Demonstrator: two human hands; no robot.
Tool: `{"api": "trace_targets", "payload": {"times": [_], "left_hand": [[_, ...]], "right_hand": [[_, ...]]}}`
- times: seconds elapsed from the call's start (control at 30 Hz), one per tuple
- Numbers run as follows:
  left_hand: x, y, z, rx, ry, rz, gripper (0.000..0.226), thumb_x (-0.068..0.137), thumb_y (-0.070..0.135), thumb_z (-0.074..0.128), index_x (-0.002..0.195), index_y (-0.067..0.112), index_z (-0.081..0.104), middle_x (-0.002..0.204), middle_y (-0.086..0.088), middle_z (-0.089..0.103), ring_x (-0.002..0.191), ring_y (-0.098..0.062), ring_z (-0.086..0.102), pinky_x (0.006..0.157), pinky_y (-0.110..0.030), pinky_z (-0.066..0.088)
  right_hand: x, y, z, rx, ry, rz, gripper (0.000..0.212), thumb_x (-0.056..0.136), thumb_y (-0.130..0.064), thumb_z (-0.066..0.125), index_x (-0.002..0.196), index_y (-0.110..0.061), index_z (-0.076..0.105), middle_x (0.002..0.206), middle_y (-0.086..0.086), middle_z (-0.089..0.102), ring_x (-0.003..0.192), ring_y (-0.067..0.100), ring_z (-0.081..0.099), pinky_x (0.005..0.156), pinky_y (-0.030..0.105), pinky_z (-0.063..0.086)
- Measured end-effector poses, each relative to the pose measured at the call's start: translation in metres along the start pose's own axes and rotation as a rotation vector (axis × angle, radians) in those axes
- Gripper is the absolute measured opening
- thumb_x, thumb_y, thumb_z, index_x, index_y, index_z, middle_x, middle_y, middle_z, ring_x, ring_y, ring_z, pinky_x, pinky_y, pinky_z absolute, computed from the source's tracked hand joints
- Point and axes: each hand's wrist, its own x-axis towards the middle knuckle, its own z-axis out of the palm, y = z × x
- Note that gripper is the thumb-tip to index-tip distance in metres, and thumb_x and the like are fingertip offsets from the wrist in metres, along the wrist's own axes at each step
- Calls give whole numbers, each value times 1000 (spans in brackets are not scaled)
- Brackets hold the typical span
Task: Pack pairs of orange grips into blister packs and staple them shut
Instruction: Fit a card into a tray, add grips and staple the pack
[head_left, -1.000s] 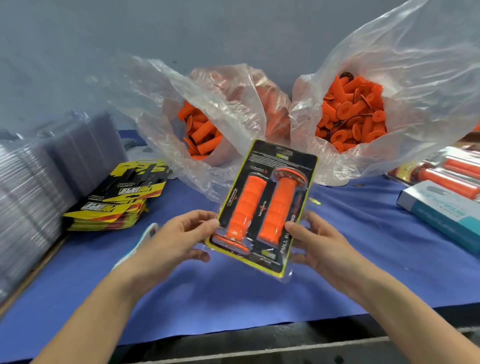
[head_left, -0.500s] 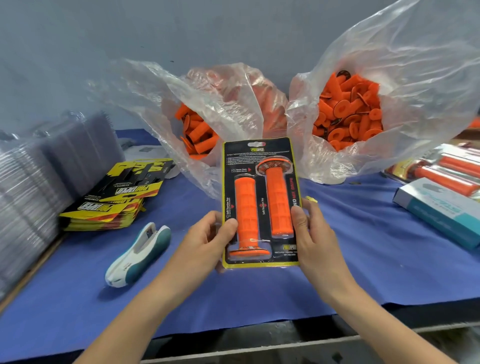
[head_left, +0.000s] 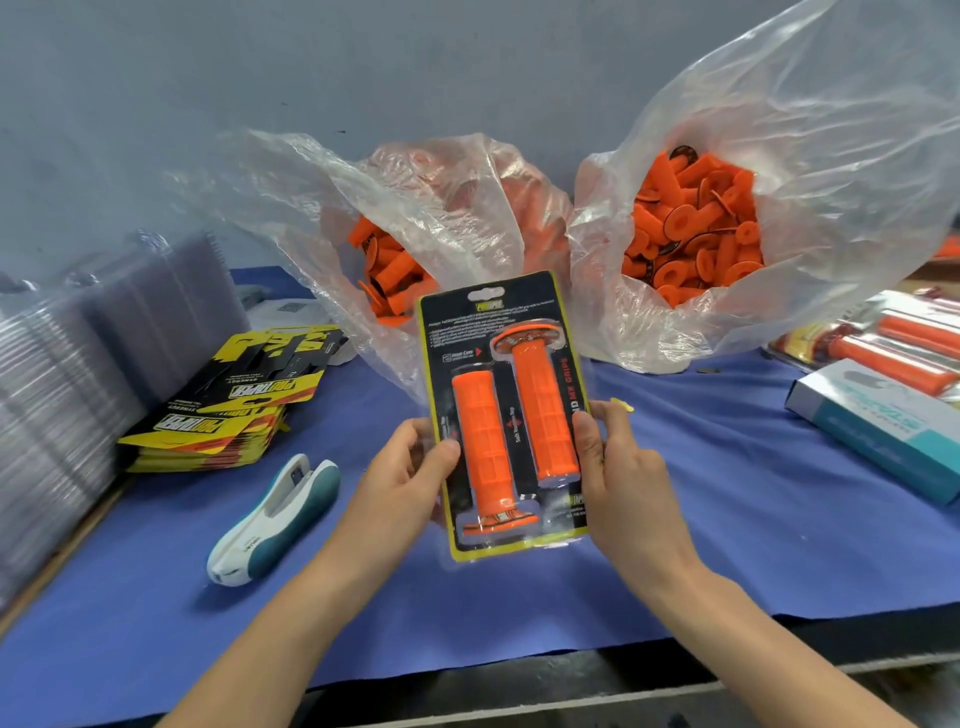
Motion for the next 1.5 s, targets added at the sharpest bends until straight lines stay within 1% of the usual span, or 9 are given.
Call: {"api": "trace_targets", "payload": {"times": [0.37, 0.53, 0.67, 0.83, 1.0, 1.17, 1.27, 1.4, 1.5], "left_hand": [[8, 13, 1, -26, 255, 119, 32, 102, 42, 45, 96, 12, 54, 88, -13, 67, 76, -16, 61, 81, -53, 53], [6, 26, 6, 20, 373, 230, 28, 102, 40, 45, 93, 15, 53, 82, -6, 67, 79, -23, 64, 73, -44, 54], [-3, 42, 8, 255, 507, 621, 22, 103, 35, 49, 83, 28, 43, 71, 10, 49, 59, -7, 49, 56, -17, 40], [-14, 16, 19, 1004, 277, 1077, 7, 92, 12, 67, 92, 18, 66, 84, 0, 58, 69, -26, 53, 55, -43, 48], [-20, -11, 41, 1173, 70, 1110, 10, 91, 11, 64, 84, 18, 65, 82, -1, 58, 69, -24, 51, 60, -37, 44], [-21, -11, 36, 1081, -121, 982, 31, 96, 51, 52, 98, 24, 68, 95, 6, 62, 87, -20, 58, 81, -37, 47], [-15, -2, 22, 901, 2, 823, 29, 102, 47, 41, 102, 30, 64, 99, 9, 60, 93, -17, 55, 85, -37, 41], [13, -7, -10, 648, 349, 142, 29, 99, 37, 43, 118, 22, 59, 116, -1, 58, 110, -23, 54, 98, -42, 41], [26, -18, -28, 407, 165, -363, 31, 100, 37, 46, 109, 14, 64, 106, -7, 65, 100, -25, 62, 96, -42, 49]], "right_hand": [[-8, -1, -5, -61, -68, -111, 39, 91, -62, 9, 97, -35, 36, 55, -9, 50, 56, 24, 53, 50, 36, 29], [-1, 1, -3, 130, -129, 6, 29, 101, -51, 29, 93, -32, 49, 66, -3, 60, 60, 13, 52, 61, 42, 42], [10, -11, -3, 468, -182, 297, 15, 99, -45, 48, 111, -39, 55, 108, -3, 67, 89, 7, 64, 77, 31, 49], [24, -3, -31, 1224, -446, 661, 64, 98, -63, 36, 115, -11, 70, 117, 18, 69, 107, 35, 67, 92, 53, 53], [22, 21, -32, 1166, -431, 829, 62, 97, -57, 39, 109, -6, 72, 104, 22, 70, 85, 33, 70, 73, 42, 57], [29, 28, -28, 847, -408, 855, 34, 95, -37, 57, 100, -6, 70, 96, 17, 72, 82, 31, 68, 87, 44, 50], [33, 32, -28, 720, -367, 837, 36, 97, -34, 59, 100, 0, 71, 91, 16, 75, 75, 28, 71, 71, 36, 57], [35, 37, -24, 694, -333, 813, 35, 98, -31, 59, 84, 0, 70, 69, 11, 73, 52, 21, 69, 43, 25, 50], [35, 38, -20, 683, -307, 789, 40, 99, -35, 56, 85, 0, 68, 64, 10, 71, 49, 21, 67, 42, 24, 49]]}}
